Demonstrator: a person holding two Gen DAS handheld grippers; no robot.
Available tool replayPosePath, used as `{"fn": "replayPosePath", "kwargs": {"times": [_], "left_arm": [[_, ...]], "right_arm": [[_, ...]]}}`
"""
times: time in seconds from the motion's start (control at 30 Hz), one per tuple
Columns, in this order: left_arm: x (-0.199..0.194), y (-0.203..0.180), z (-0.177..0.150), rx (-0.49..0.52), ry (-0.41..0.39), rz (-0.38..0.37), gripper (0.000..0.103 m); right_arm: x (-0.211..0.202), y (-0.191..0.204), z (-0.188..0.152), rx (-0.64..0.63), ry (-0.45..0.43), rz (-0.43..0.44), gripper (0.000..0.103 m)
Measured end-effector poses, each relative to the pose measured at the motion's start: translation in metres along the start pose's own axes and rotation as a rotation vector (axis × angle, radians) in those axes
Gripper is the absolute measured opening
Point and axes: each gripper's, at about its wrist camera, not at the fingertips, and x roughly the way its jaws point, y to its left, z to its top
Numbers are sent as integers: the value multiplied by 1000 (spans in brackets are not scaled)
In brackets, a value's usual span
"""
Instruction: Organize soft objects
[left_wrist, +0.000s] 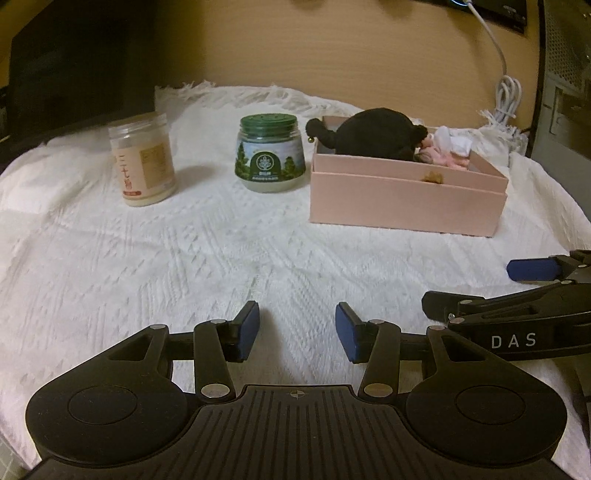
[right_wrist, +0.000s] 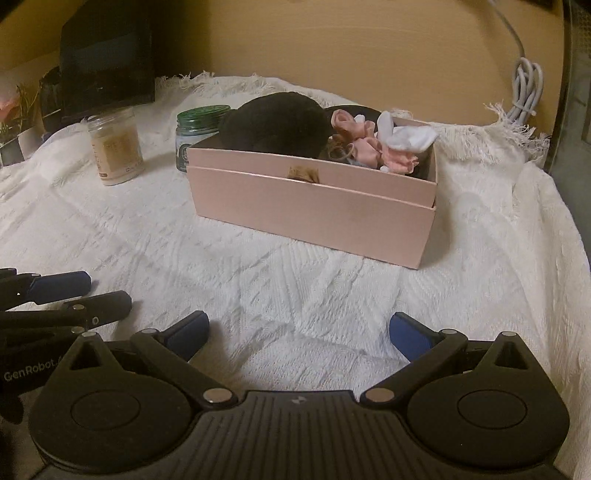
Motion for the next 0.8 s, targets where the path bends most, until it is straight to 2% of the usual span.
{"fn": "replayPosePath", "kwargs": {"times": [0.8], "left_arm": [[-1, 2, -1, 0, -7, -2, 51]], "right_arm": [[0, 0, 1, 0, 0, -1, 103]]}}
